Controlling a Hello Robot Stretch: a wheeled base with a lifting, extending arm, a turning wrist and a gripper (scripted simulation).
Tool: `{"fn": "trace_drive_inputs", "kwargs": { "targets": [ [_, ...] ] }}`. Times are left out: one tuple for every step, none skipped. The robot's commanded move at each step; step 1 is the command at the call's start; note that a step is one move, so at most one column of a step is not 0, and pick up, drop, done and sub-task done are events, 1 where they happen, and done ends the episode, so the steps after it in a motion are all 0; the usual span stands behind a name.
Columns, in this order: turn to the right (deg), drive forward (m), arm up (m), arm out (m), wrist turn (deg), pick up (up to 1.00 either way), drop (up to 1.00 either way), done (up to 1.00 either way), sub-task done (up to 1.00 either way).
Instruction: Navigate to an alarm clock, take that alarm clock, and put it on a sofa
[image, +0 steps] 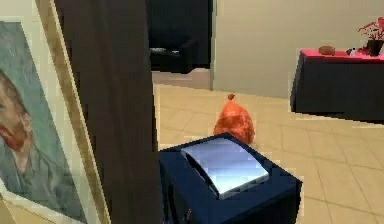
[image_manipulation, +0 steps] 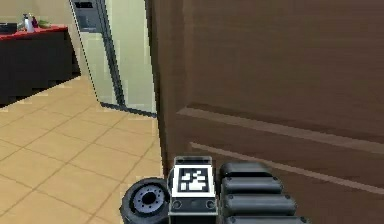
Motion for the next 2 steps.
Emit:
{"fn": "trace_drive_inputs", "kwargs": {
  "targets": [
    [6.0,0.00,0.00,0.00,0.0,0.00,0.00,0.00,0.00],
    [0.0,0.75,0.00,0.00,0.0,0.00,0.00,0.00,0.00]
  ]
}}
